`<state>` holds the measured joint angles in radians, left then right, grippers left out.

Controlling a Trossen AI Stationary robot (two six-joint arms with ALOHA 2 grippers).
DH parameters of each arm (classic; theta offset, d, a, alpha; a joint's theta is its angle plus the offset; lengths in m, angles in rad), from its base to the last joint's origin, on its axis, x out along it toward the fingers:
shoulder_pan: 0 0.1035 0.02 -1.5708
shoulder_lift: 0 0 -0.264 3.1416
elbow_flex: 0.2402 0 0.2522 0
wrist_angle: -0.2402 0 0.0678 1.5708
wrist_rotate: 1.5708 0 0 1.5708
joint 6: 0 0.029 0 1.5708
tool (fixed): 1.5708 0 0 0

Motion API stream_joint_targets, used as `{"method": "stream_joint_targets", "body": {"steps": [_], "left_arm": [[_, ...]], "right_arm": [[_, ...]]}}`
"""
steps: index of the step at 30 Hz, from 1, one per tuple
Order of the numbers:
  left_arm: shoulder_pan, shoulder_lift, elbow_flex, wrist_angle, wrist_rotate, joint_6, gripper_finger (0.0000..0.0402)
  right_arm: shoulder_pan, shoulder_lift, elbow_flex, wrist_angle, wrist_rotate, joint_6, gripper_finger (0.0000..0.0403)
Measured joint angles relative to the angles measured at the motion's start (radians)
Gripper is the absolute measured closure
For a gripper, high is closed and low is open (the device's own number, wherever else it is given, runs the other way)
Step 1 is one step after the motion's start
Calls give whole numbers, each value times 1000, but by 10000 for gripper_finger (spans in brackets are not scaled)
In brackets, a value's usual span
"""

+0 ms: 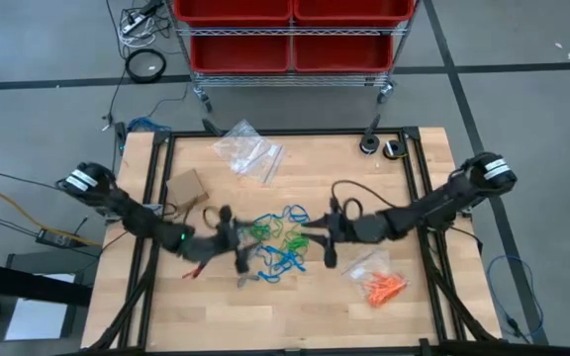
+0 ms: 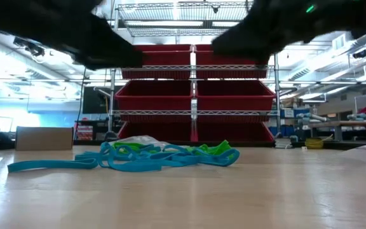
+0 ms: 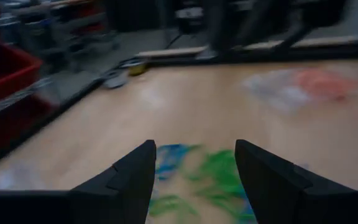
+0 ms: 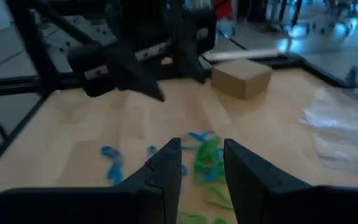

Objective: Sort rubber bands
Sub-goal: Open the right transparent zip bag

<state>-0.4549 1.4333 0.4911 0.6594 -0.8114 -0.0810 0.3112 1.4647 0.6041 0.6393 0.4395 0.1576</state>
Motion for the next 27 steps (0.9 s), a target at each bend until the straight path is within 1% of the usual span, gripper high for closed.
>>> {"method": "stream_joint_targets", "body": {"steps": [4, 7, 10, 13, 14, 17, 19, 22, 25, 27], "left_arm": [[214, -73, 0, -124, 204, 6, 172], [363, -109, 0, -179, 311, 37, 172], [510, -118, 0, -241, 428, 33, 172], [657, -113, 0, -254, 615, -7, 172], [695, -106, 0, -255, 663, -10, 172], [791, -94, 1, -273, 744, 21, 172], [848, -72, 15, -273, 822, 43, 172], [904, 4, 69, -295, 923, 48, 172], [921, 101, 157, -387, 936, 95, 172], [921, 165, 219, -445, 908, 132, 172]], "right_arm": [[-128, 15, 0, -5, -146, 14, 296], [-206, 17, 0, -5, -243, -12, 296], [-274, 17, 0, -3, -300, -37, 296], [-330, 17, 0, 1, -346, -47, 296], [-342, 17, 0, 1, -360, -46, 296], [-370, 17, 0, 11, -388, -47, 296], [-381, 17, 0, 16, -392, -58, 296], [-403, 17, 0, 22, -392, -83, 296], [-429, 17, 0, 24, -392, -98, 296], [-446, 17, 0, 27, -392, -99, 296]]}}
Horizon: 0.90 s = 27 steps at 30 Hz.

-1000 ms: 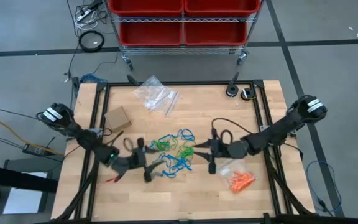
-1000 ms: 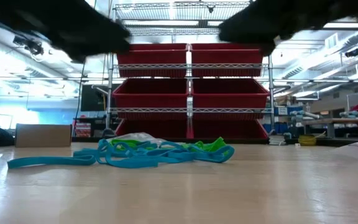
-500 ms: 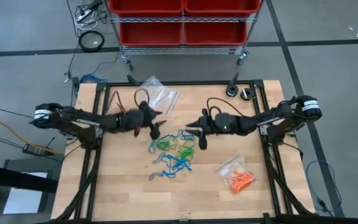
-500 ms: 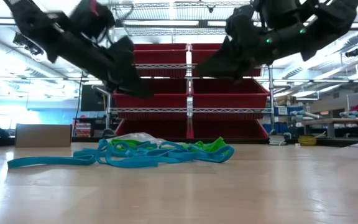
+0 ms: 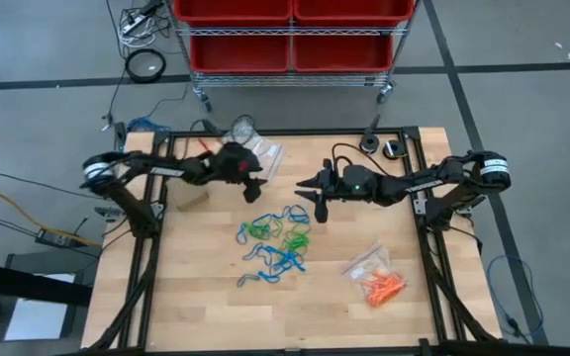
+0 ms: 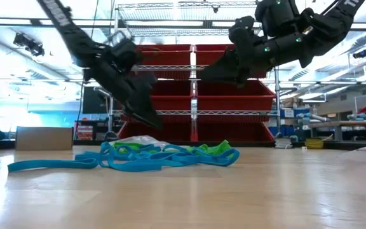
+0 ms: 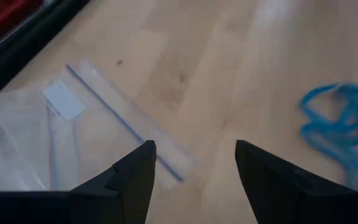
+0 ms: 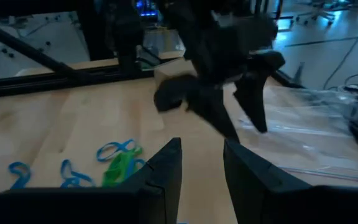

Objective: Sort rubber bands
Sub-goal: Open the right transparent zip bag

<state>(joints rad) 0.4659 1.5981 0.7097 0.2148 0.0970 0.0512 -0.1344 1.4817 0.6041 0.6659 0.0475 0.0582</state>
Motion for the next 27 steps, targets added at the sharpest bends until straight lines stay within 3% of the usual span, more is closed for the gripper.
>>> {"method": "stream_joint_targets", "body": {"steps": [10, 18, 21, 27], "left_arm": [[0, 211, 214, -95, -89, 23, 172], [0, 309, 253, -120, -141, -10, 185], [-1, 313, 253, -120, -117, -10, 229], [-2, 314, 253, -118, -50, -2, 380]], "right_arm": [[-23, 0, 0, -7, -18, -10, 296], [-12, -1, 0, -18, -39, -10, 296], [-4, -1, 0, -25, -45, -10, 296], [11, -1, 0, -27, -43, -5, 296]]}}
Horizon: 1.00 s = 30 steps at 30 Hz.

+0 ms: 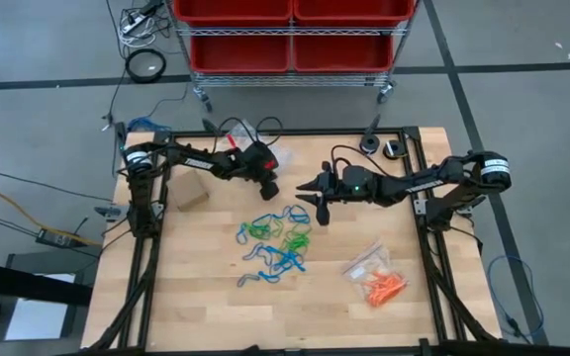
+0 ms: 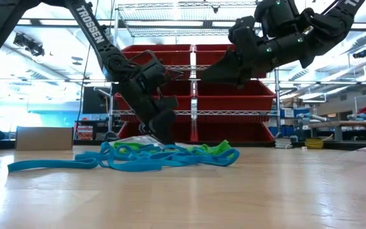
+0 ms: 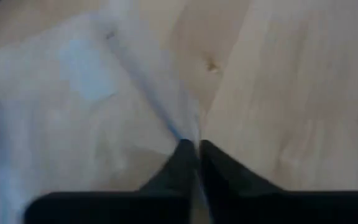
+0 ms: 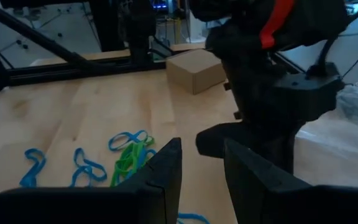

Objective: Sort rubber bands
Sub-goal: Open the right transparent zip bag

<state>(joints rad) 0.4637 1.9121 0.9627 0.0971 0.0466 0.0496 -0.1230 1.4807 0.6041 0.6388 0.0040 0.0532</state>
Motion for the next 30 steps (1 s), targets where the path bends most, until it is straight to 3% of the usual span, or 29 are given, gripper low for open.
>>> {"method": "stream_joint_targets", "body": {"steps": [7, 20, 30], "left_arm": [[-12, -37, -7, -18, 39, -1, 397], [-70, -292, -5, -81, 121, -3, 400], [-126, -355, -5, -197, 271, -52, 401]], "right_arm": [[27, 0, 0, -14, 0, 6, 296], [71, 0, 0, -132, 66, -17, 311], [162, 0, 0, -53, 197, -424, 312]]}}
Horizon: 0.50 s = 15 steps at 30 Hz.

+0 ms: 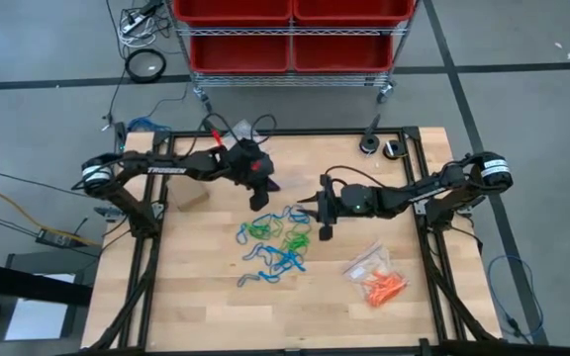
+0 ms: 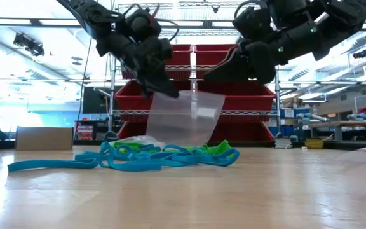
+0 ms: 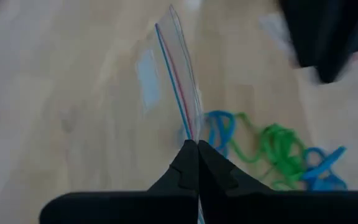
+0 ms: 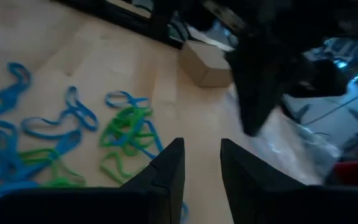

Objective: Sort rubber bands
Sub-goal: Open the right transparent zip bag

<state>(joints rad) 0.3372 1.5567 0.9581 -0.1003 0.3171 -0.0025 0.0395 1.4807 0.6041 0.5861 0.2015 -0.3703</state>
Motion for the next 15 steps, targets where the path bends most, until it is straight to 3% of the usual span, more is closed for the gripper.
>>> {"method": "stream_joint_targets", "body": {"steps": [15], "left_arm": [[-70, -5, 0, 55, 84, -53, 401]], "right_arm": [[-24, 0, 0, -23, 20, -49, 310]]}}
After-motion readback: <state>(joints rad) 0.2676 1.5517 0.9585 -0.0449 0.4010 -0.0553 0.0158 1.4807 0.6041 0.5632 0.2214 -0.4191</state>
